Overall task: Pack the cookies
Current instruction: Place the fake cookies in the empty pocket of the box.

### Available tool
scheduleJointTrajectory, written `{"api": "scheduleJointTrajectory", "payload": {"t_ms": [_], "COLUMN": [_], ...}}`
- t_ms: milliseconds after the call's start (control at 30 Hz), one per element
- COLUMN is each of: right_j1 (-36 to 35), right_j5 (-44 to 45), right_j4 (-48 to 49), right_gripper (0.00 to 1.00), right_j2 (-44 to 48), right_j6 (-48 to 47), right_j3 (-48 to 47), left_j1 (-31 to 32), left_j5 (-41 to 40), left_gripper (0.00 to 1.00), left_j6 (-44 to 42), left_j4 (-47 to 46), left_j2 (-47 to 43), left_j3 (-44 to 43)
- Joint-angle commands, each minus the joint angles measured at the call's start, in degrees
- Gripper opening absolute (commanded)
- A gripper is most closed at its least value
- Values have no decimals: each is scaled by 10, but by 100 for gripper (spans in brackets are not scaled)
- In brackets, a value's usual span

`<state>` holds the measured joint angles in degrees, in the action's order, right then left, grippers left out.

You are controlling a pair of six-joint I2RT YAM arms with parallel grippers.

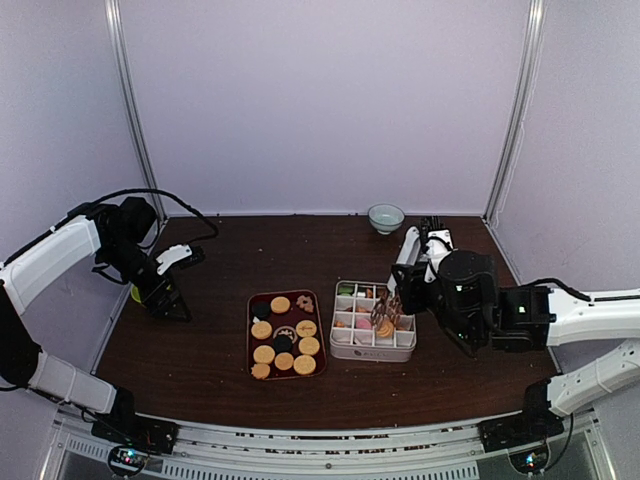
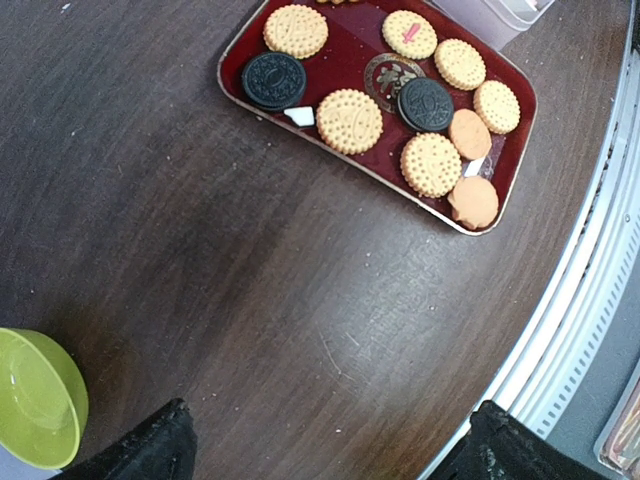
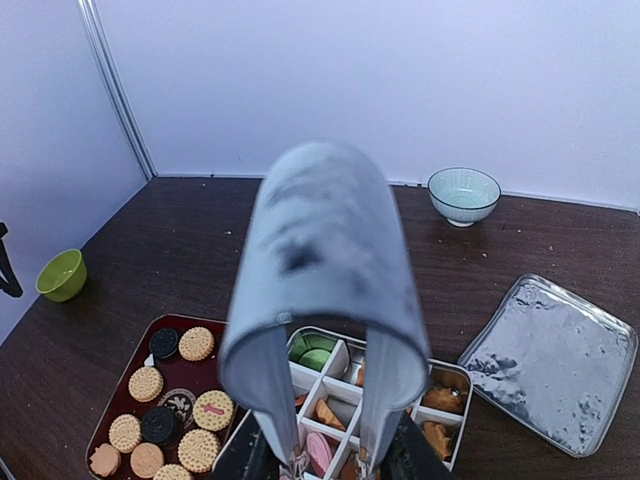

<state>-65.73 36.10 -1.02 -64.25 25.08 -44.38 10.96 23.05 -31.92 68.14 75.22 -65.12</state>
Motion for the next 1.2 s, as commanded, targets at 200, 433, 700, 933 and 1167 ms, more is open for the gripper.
{"api": "scheduleJointTrajectory", "payload": {"t_ms": [200,433,700,933,1167], "right_j1": [-3,-3,-4,-26,-78], "right_j5": [38,31,12,-2,-76], "right_j4": [4,9,15,24,67], "right_gripper": [28,38,45,45,44], "right_j2": [-27,-39,-24,-34,-160], "right_j6": [1,0,-11,-31,-50], "right_j3": [10,6,-3,-46,-159], "left_j1": [-5,-4,-4,-5,-5], "left_j5": [9,13,13,8,-3], "left_gripper": [98,98,98,98,98], "left_j6": [-6,-7,-9,-9,-9], "left_j4": [7,11,11,7,1], "left_j2": [-5,-1,1,-4,-6], "left_j3": [-6,-12,-10,-5,2]}}
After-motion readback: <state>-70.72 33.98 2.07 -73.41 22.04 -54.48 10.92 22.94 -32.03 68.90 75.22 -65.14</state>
